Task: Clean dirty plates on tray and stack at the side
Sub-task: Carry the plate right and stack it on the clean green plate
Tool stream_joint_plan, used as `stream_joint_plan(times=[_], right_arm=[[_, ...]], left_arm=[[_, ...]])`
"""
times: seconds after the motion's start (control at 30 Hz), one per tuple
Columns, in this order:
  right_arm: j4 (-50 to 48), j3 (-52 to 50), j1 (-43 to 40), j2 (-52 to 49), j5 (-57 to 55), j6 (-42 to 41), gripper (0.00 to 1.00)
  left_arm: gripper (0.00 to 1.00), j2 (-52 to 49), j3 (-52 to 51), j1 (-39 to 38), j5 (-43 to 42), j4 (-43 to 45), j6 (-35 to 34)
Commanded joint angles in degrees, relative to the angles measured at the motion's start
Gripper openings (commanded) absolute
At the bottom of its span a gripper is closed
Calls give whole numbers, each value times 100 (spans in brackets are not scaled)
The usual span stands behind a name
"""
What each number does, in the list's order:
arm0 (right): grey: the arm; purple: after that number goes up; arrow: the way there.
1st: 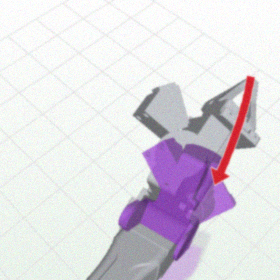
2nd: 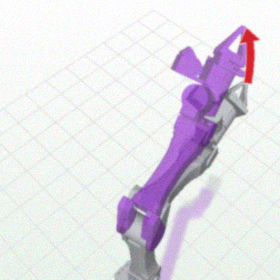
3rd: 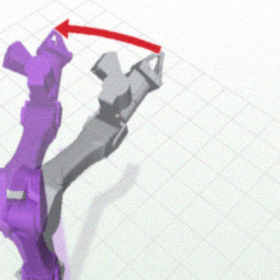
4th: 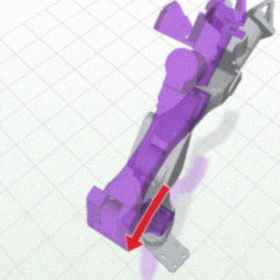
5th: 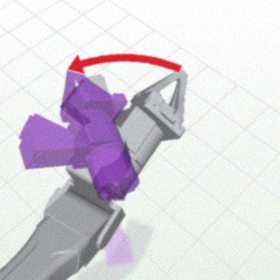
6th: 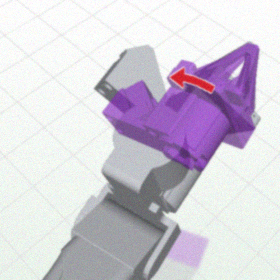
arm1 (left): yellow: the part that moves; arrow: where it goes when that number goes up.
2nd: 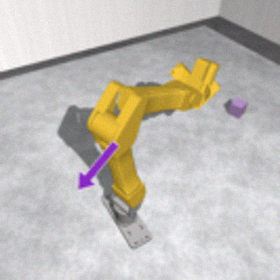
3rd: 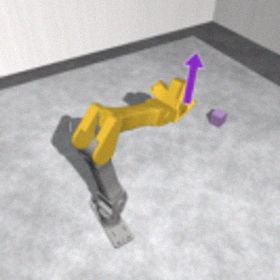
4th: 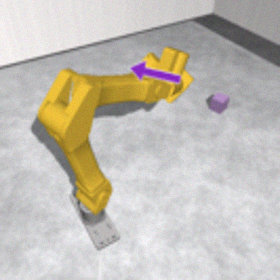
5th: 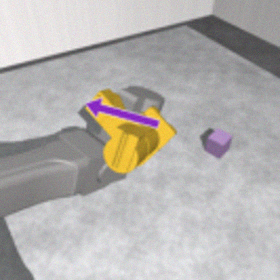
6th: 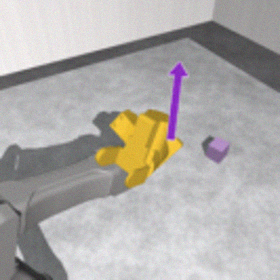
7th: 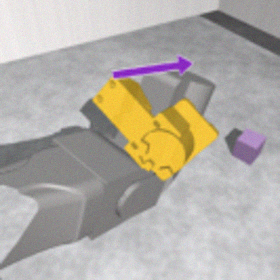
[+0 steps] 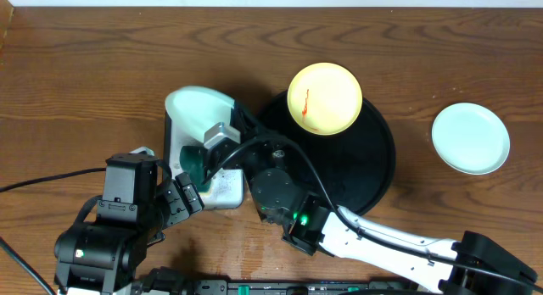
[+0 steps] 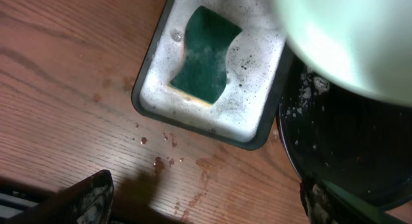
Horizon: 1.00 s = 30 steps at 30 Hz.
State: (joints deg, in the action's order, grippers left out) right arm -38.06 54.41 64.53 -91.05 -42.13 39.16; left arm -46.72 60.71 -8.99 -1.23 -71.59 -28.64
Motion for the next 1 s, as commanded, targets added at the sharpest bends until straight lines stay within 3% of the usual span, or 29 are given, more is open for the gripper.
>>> stream_joint_plan(times=[0.0,0.07,0.17,0.4,0.5,0.53,0.67,0.77,0.97], right_arm=[[216,39,-17,31,-599,-1244,1],[570,39,-98,48,-1309,-2522,1],[1674,39,-188,219,-1272,-4138,1],[3779,39,-992,1115,385,-5949,1],[5106,39,-1838,1853,1762,-7311,1],[5751,39,-2485,2291,2306,-7604,1],[6736,39,-4026,2953,2446,-7571,1],[7469,39,-5895,3180,2924,-7552,1],[7635,28,-8240,2830,4162,-7549,1]], left_arm=[[93,-4,98,24,15,-7,-13],[93,-4,98,24,15,-7,-11],[93,-4,98,24,15,-7,-13],[93,-4,98,24,15,-7,-13],[93,-4,98,24,15,-7,-11],[93,-4,98,24,15,-7,-11],[93,-4,98,24,15,-7,-13],[93,-4,98,24,15,-7,-11],[93,-4,98,24,15,-7,-13]])
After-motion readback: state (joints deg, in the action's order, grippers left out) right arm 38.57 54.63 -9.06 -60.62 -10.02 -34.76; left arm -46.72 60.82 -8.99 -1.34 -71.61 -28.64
